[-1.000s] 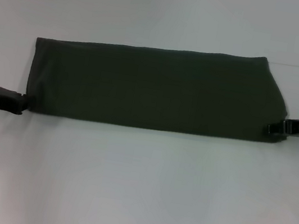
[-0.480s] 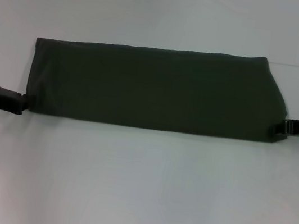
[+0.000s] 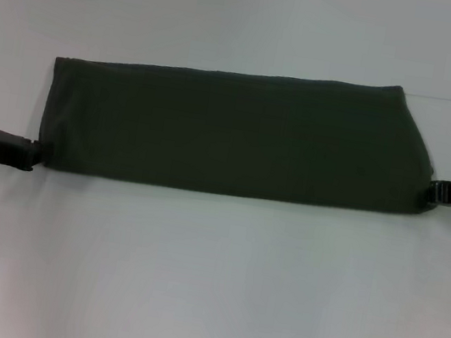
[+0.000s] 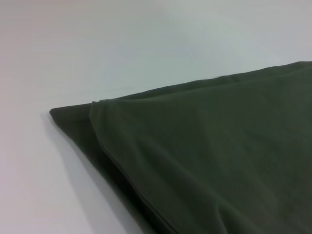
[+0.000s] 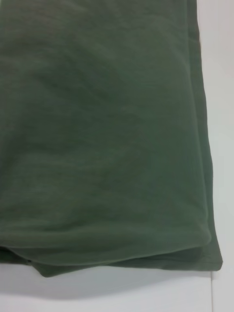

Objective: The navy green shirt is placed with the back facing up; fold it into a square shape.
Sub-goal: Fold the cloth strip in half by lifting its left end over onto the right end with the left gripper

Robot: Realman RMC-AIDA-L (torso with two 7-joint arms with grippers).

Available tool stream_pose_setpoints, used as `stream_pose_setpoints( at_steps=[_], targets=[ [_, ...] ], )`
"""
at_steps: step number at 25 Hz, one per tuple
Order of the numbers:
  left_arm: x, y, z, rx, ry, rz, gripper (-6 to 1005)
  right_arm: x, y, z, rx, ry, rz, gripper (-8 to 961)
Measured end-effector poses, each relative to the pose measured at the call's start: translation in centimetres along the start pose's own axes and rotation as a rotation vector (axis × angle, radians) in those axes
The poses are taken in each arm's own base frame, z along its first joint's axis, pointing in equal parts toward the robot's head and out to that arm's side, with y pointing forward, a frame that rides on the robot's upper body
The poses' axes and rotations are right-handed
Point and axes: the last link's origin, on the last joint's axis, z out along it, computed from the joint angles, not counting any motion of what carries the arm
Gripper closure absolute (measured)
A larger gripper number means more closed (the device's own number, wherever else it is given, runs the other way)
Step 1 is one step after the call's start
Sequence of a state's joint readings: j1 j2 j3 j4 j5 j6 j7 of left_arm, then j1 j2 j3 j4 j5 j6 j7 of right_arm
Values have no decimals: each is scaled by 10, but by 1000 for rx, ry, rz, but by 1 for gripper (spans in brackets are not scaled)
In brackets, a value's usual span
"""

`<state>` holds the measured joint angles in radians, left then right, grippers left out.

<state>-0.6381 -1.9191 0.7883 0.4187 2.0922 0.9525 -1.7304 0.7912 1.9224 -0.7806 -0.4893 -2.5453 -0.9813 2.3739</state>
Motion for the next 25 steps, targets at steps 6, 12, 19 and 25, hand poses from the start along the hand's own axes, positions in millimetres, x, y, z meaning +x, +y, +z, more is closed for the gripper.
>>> stream_pose_setpoints(
  at_steps=[6,12,19,25],
  targets=[
    [2,0,-6,-36,-5,-23,983,4,-3,-4,-14,10,8,937],
    [4,-2,-24,-114,-8,-66,983,14,-6,-23,-65,10,8,938],
    [-5,-2,-47,-203,-62,-91,982,41,-10,-44,-144,19,48,938],
    [-9,2,-58,-263,-87,-101,982,68,-15,-60,-191,26,98,937]
  ],
)
